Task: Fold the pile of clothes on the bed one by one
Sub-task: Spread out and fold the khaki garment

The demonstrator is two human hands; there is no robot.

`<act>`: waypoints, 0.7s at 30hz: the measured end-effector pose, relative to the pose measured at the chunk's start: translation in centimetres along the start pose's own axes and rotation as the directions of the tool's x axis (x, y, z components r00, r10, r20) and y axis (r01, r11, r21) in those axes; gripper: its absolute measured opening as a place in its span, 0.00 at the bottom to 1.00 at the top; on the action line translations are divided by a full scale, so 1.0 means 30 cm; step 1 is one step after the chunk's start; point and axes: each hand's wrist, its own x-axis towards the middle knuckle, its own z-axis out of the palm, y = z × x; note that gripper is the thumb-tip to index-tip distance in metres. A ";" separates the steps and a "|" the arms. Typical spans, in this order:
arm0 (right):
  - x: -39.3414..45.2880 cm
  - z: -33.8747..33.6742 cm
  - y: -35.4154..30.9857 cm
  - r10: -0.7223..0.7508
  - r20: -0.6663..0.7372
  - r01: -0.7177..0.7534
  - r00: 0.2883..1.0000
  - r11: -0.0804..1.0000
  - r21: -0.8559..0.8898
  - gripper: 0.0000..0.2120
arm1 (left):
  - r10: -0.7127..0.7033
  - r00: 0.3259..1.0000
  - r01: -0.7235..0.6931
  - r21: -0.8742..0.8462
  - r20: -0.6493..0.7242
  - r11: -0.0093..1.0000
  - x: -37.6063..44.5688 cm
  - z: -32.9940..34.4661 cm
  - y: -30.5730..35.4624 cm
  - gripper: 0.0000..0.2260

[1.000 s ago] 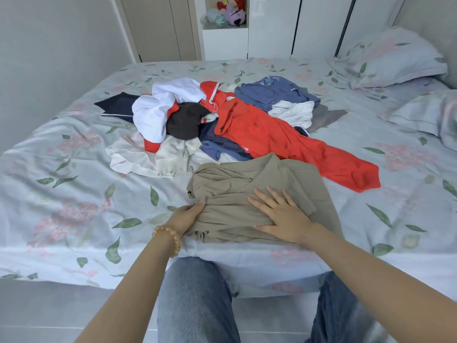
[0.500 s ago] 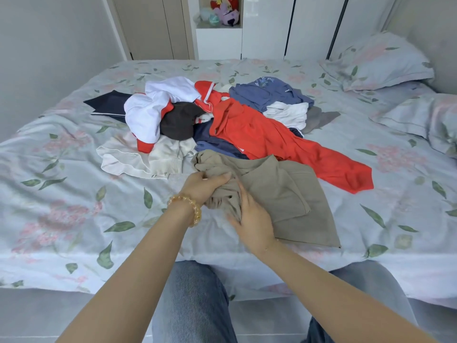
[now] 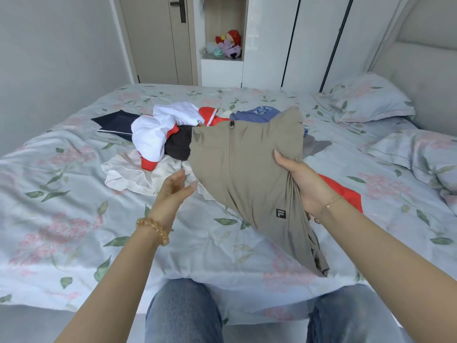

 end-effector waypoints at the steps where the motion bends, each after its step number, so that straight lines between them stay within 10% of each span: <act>1: -0.004 0.009 -0.034 0.009 0.024 -0.010 1.000 0.999 0.042 0.18 | 0.013 0.999 -0.013 -0.002 0.052 1.000 -0.002 -0.001 0.006 0.31; 8: 0.102 0.029 -0.124 0.028 0.038 -0.034 0.999 0.984 0.175 0.12 | 0.005 0.941 -0.040 0.097 0.338 0.994 -0.023 -0.008 0.120 0.35; 15: 0.295 -0.219 0.310 0.209 -0.311 -0.311 0.927 0.892 -0.327 0.15 | -0.313 0.942 0.335 0.396 -0.120 0.855 0.053 -0.054 -0.198 0.24; 21: 0.028 -0.280 0.483 -0.019 -0.463 -0.232 0.886 0.847 -0.478 0.17 | -0.223 0.950 0.273 0.235 -0.216 0.933 -0.103 -0.107 -0.294 0.20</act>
